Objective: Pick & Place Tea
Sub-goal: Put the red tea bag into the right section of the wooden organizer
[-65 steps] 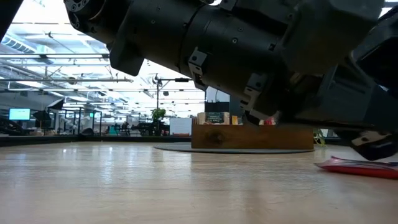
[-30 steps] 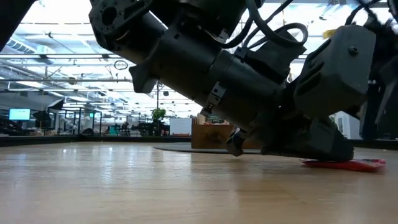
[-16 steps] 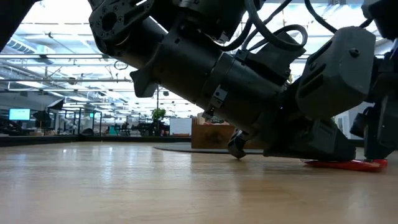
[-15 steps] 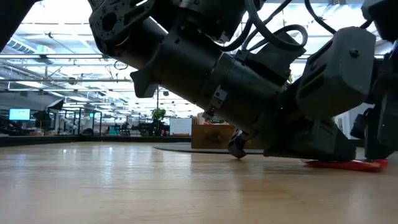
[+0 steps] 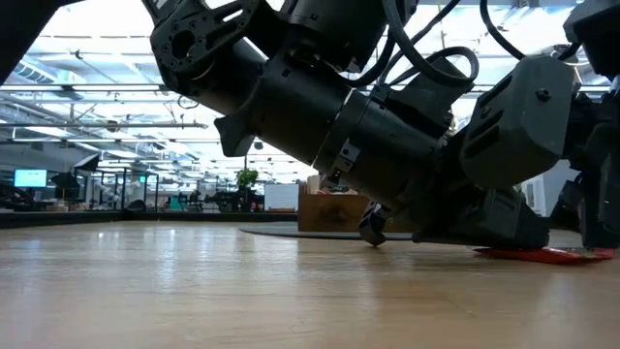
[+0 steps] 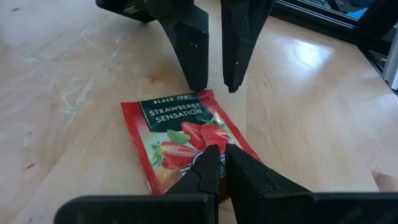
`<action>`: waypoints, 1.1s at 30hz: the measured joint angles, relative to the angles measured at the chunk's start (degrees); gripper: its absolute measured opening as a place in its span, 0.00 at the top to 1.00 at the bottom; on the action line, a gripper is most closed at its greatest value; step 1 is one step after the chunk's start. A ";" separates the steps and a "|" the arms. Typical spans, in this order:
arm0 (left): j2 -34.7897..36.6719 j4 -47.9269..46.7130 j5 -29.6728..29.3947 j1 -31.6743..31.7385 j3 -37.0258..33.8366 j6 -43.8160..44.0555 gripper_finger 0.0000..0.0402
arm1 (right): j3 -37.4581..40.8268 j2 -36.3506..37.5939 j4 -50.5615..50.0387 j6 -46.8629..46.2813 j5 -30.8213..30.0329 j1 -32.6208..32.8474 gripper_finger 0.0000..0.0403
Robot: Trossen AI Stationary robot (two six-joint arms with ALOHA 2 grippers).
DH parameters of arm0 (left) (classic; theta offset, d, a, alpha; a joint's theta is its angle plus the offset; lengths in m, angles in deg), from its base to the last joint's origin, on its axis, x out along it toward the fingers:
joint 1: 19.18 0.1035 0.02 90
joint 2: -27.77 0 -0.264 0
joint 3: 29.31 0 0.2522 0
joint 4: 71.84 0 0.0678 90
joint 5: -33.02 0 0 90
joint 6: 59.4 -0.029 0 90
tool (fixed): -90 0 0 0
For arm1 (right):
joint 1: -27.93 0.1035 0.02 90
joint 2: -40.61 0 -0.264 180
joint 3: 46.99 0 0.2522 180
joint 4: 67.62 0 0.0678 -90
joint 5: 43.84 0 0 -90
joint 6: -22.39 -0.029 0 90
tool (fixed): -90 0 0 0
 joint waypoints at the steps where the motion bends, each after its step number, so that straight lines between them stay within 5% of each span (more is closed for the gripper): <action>1: 0.00 0.21 -0.07 0.00 0.00 -0.10 0.92 | 0.00 0.00 -0.12 0.01 0.03 0.00 0.75; 33: 6.97 4.25 0.27 -1.85 -0.31 -18.62 0.92 | 0.11 -0.07 -0.30 1.28 -2.80 0.09 0.79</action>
